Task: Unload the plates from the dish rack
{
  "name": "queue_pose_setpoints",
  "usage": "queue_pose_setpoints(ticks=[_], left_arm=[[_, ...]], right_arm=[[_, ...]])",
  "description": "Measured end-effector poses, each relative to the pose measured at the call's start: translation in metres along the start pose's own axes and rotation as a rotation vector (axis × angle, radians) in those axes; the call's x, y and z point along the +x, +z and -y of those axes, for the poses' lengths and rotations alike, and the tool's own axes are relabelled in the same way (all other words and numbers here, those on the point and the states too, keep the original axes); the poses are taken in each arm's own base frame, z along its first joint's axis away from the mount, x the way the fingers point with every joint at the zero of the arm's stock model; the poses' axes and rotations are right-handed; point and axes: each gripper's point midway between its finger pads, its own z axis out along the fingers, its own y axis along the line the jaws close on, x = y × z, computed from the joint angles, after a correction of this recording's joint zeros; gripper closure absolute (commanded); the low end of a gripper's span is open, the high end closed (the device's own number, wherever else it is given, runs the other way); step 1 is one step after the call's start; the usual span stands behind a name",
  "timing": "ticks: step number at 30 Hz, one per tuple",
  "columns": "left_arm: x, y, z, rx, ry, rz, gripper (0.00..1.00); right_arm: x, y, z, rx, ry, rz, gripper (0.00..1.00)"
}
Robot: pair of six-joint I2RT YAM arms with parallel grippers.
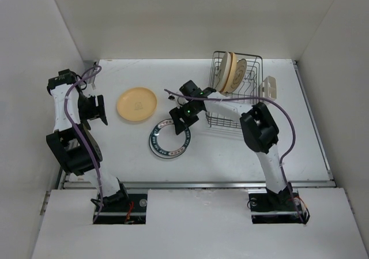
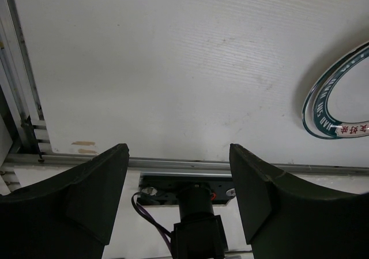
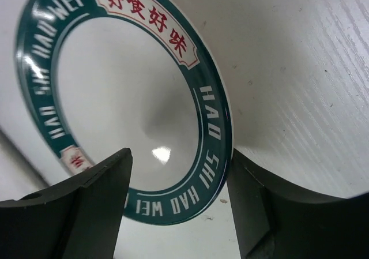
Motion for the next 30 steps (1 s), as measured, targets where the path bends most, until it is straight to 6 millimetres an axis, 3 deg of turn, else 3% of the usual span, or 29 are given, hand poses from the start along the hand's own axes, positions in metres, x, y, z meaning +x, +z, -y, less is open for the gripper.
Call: queue_pose_setpoints(ticks=[5, 10, 15, 20, 22, 24, 27, 30], left_arm=[[0.000, 0.000, 0.000, 0.000, 0.000, 0.000, 0.32], [0.000, 0.000, 0.000, 0.000, 0.007, 0.000, 0.32], [0.000, 0.000, -0.001, -0.003, 0.008, -0.001, 0.32], [0.000, 0.000, -0.001, -0.004, 0.011, -0.001, 0.32], [0.000, 0.000, -0.001, -0.004, 0.011, -0.001, 0.32], [0.000, 0.000, -0.001, -0.006, 0.011, -0.001, 0.32], [0.000, 0.000, -0.002, -0.007, 0.012, -0.002, 0.32], [0.000, 0.000, -0.003, -0.012, 0.012, -0.002, 0.32]], right_arm=[[0.006, 0.011, -0.002, 0.175, -0.081, -0.028, 0.28], [0.000, 0.008, -0.002, 0.317, -0.136, -0.011, 0.25], [-0.020, -0.021, -0.003, 0.388, -0.142, 0.069, 0.25], [-0.055, -0.065, -0.017, 0.396, -0.122, 0.213, 0.24], [-0.070, -0.090, -0.024, 0.389, -0.074, 0.300, 0.24], [-0.090, -0.128, -0.022, 0.399, 0.001, 0.419, 0.24], [-0.119, -0.219, 0.007, 0.487, 0.169, 0.666, 0.29], [-0.126, -0.320, 0.059, 0.655, 0.359, 0.895, 0.34]])
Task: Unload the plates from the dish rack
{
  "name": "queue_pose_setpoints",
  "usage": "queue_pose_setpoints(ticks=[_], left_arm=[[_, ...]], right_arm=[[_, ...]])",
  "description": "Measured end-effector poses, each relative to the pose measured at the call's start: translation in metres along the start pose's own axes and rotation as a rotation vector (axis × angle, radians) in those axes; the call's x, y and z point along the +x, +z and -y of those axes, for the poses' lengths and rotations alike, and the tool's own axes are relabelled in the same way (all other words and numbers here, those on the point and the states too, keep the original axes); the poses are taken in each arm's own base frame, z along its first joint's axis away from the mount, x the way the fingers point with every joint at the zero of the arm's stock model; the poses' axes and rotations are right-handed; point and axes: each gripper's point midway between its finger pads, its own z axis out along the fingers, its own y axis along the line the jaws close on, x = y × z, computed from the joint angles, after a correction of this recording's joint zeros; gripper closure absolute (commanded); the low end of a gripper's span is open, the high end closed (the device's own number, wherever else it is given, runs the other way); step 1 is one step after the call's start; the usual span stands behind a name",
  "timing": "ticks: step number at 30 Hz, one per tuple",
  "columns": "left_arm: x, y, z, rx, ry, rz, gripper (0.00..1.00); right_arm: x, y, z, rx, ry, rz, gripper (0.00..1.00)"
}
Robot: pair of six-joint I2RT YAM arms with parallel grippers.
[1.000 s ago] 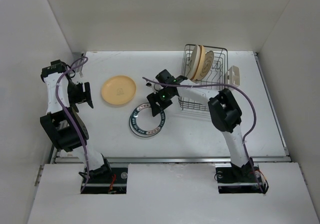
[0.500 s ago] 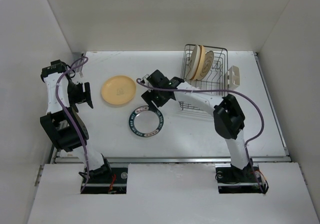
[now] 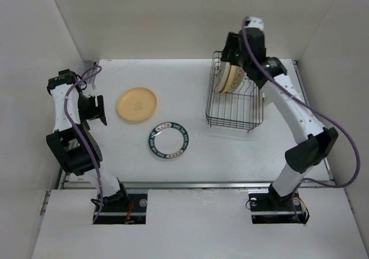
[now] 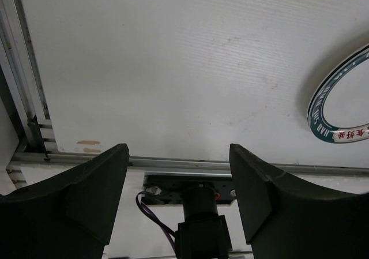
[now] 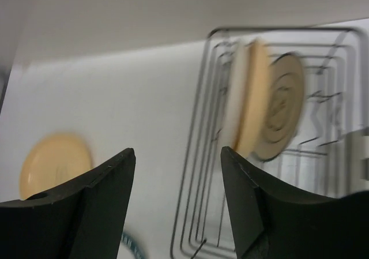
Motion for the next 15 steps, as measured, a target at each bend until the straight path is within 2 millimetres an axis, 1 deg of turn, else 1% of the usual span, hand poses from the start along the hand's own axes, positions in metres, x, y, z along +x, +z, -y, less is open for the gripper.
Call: queue_pose_setpoints(ticks=[1, 2, 3, 5, 6, 8, 9, 11, 15], left_arm=[[0.000, 0.000, 0.000, -0.002, 0.000, 0.001, 0.32], [0.000, 0.000, -0.001, -0.003, 0.001, 0.001, 0.32], [0.000, 0.001, -0.001, -0.004, 0.001, 0.001, 0.32], [0.000, 0.002, -0.001, -0.005, 0.001, 0.001, 0.32], [0.000, 0.003, -0.001, -0.006, 0.002, 0.001, 0.32], [0.001, 0.004, -0.002, -0.008, 0.002, -0.003, 0.32], [0.002, 0.004, -0.003, -0.011, 0.002, -0.004, 0.32], [0.002, 0.005, -0.003, -0.016, 0.002, -0.003, 0.32], [0.005, 0.006, -0.004, -0.022, 0.002, -0.008, 0.32]], right_arm=[[-0.022, -0.002, 0.024, 0.072, 0.047, 0.055, 0.35], [-0.039, -0.004, 0.045, 0.134, 0.087, 0.099, 0.35], [-0.049, -0.005, 0.063, 0.184, 0.116, 0.125, 0.35], [-0.060, -0.001, 0.092, 0.268, 0.164, 0.153, 0.35], [-0.061, 0.004, 0.105, 0.300, 0.180, 0.153, 0.35], [-0.051, 0.019, 0.128, 0.351, 0.212, 0.124, 0.35], [-0.043, 0.029, 0.138, 0.376, 0.229, 0.103, 0.35], [-0.023, 0.049, 0.158, 0.406, 0.255, 0.044, 0.35], [0.023, 0.084, 0.185, 0.428, 0.290, -0.083, 0.35]])
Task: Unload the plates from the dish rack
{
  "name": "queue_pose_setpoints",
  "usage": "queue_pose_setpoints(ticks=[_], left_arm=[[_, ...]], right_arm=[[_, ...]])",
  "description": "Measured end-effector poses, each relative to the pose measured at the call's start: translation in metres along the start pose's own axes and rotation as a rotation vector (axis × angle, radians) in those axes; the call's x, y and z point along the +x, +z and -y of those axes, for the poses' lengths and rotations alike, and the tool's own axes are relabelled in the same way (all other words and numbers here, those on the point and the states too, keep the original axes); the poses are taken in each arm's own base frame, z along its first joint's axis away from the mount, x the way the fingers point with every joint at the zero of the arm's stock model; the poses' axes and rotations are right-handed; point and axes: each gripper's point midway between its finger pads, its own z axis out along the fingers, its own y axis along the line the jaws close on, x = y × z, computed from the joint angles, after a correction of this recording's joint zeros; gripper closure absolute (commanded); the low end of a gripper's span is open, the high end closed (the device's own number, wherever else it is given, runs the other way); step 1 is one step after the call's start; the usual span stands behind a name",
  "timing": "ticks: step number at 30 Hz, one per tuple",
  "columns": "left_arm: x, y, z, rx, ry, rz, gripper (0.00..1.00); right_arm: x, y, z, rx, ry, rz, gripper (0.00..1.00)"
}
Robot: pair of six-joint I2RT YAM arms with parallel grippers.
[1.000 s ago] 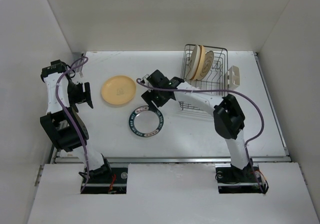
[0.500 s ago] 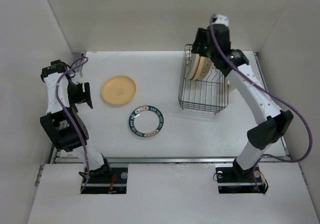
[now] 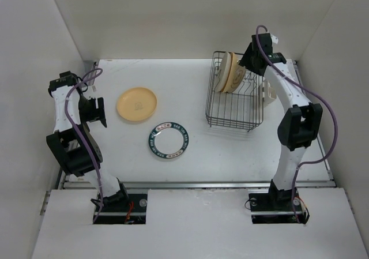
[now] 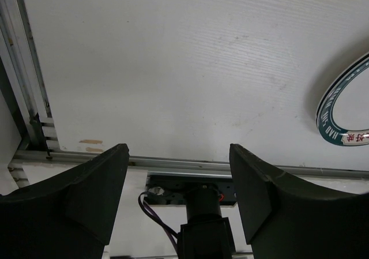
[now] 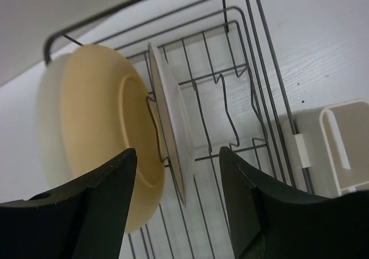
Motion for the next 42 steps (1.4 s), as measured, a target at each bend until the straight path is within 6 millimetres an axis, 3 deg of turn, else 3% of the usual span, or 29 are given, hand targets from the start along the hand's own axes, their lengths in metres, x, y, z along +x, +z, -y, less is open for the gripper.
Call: queue_pose_setpoints(ticks=[2, 5, 6, 7, 10, 14, 19, 22, 24, 32, 35, 37, 40, 42], left_arm=[[0.001, 0.000, 0.000, -0.002, 0.000, 0.001, 0.32], [0.002, 0.001, 0.000, -0.002, 0.000, 0.000, 0.32], [0.002, 0.002, 0.000, -0.002, 0.000, 0.000, 0.32], [0.002, 0.002, 0.000, -0.002, 0.000, 0.000, 0.32], [0.003, 0.004, 0.000, -0.002, 0.000, -0.005, 0.32], [0.002, 0.004, -0.001, -0.003, 0.001, 0.002, 0.32], [0.002, 0.004, -0.001, -0.007, 0.000, 0.003, 0.32], [0.001, 0.004, -0.002, -0.010, 0.001, 0.004, 0.32], [0.001, 0.004, -0.002, -0.010, 0.001, 0.005, 0.32], [0.001, 0.004, -0.002, -0.011, 0.003, 0.005, 0.32], [0.001, 0.004, -0.002, -0.012, 0.005, 0.005, 0.32], [0.001, 0.004, -0.003, -0.014, 0.005, 0.005, 0.32], [0.001, 0.004, -0.003, -0.017, 0.005, 0.004, 0.32], [0.001, 0.004, -0.004, -0.018, 0.005, 0.004, 0.32]], right_arm=[[0.018, 0.017, 0.005, 0.009, -0.010, -0.054, 0.37], [0.041, 0.034, 0.006, 0.009, -0.030, -0.110, 0.52], [0.046, 0.039, 0.006, 0.012, -0.033, -0.124, 0.59], [0.051, 0.043, 0.007, 0.014, -0.040, -0.135, 0.76], [0.061, 0.049, 0.011, 0.030, -0.077, -0.155, 0.98], [0.057, 0.048, 0.022, 0.068, -0.141, -0.141, 1.00], [0.056, 0.039, 0.016, 0.114, -0.237, -0.098, 1.00], [0.044, 0.020, 0.010, 0.156, -0.316, -0.030, 1.00], [0.025, -0.002, 0.006, 0.209, -0.359, 0.056, 1.00], [-0.070, -0.129, 0.013, 0.394, -0.302, 0.431, 1.00], [-0.073, -0.180, -0.015, 0.259, -0.297, 0.491, 1.00], [-0.053, -0.207, -0.062, 0.017, -0.348, 0.465, 1.00], [0.004, -0.234, -0.145, -0.451, -0.480, 0.328, 1.00], [0.059, -0.236, -0.187, -0.715, -0.582, 0.177, 1.00]])
